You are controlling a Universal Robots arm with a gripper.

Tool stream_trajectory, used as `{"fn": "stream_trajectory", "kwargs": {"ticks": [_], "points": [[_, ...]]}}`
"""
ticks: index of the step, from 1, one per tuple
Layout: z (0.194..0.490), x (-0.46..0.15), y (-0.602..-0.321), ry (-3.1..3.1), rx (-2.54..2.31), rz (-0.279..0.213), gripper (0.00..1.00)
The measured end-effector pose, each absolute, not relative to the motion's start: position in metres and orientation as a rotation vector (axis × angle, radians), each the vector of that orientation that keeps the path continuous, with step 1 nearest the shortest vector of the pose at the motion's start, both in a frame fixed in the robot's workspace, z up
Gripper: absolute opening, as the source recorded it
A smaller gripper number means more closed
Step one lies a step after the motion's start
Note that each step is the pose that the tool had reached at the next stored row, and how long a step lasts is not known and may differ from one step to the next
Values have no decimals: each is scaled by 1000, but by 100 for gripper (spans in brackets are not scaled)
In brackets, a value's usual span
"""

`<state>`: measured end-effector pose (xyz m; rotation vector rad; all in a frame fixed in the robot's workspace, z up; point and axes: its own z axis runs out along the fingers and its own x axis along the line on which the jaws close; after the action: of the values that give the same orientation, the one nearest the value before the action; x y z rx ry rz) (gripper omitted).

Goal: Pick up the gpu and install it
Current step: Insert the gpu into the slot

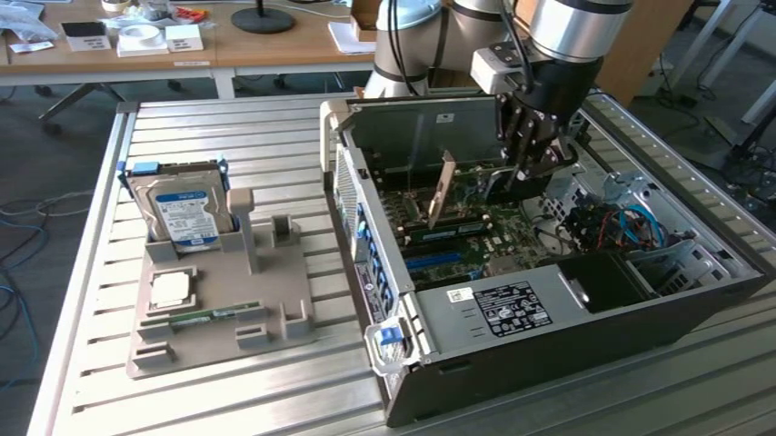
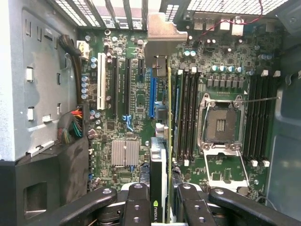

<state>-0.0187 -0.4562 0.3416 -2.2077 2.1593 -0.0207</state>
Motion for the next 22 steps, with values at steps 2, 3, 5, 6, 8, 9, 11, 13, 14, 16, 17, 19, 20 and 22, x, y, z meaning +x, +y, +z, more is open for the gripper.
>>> {"fn": "stream_trajectory", "kwargs": {"ticks": [2,3,5,6,8,9,11,13,14,16,17,19,20,22], "points": [[342,-19,-457,2159,-2207,-20,27],[342,-19,-457,2158,-2207,-20,27],[342,-19,-457,2158,-2207,-20,27],[342,-20,-457,2158,-2207,-20,27],[342,-19,-457,2158,-2207,-20,27],[342,-19,-457,2158,-2207,-20,27],[342,-19,-457,2158,-2207,-20,27],[342,-19,-457,2158,-2207,-20,27],[342,-19,-457,2158,-2207,-20,27],[341,-20,-457,2159,-2207,-20,27],[341,-20,-457,2158,-2207,-20,27],[339,-20,-457,2159,-2207,-20,27],[337,-21,-457,2159,-2207,-20,27],[334,-23,-457,2158,-2207,-20,27]]}}
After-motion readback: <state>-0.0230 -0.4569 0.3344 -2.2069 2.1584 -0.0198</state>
